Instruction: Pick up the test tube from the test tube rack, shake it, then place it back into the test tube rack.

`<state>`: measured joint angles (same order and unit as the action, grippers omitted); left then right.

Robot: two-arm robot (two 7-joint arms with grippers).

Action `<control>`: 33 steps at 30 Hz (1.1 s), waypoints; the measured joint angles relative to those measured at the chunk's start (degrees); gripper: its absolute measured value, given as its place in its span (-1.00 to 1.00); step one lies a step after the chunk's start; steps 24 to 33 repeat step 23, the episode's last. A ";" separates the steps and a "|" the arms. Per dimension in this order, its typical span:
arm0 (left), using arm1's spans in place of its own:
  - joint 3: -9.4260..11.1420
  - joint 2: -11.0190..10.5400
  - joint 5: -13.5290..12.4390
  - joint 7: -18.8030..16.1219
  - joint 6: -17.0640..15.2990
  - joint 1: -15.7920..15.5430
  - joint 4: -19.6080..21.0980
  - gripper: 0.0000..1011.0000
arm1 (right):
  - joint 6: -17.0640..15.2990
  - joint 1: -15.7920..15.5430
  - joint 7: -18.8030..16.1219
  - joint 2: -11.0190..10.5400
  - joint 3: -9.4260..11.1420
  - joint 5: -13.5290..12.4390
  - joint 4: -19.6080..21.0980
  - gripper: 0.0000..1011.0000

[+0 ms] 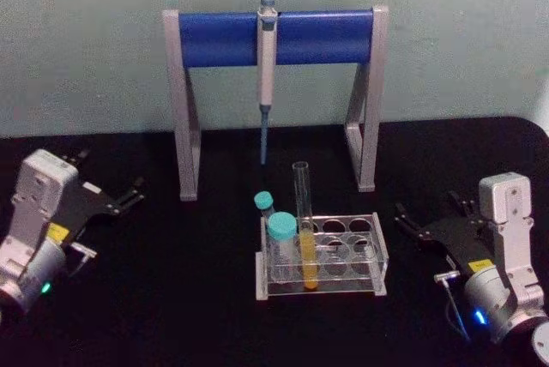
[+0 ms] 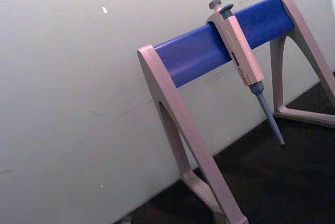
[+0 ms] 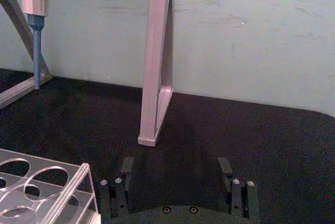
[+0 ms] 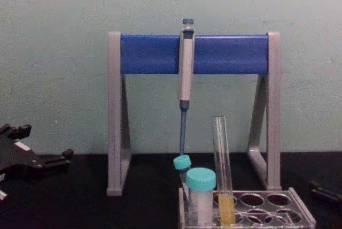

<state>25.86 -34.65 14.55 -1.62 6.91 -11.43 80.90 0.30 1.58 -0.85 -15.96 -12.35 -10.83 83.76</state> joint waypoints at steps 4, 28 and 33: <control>0.00 0.00 0.00 0.00 0.00 0.00 0.00 0.98 | 0.00 0.00 0.00 0.00 0.00 0.00 0.00 0.98; 0.00 0.00 0.00 0.00 0.00 0.00 0.00 0.98 | 0.00 0.00 0.00 0.00 0.00 0.00 0.00 0.98; 0.00 0.00 0.00 0.00 0.00 0.00 0.00 0.98 | 0.00 0.00 0.00 0.00 0.00 0.00 0.00 0.98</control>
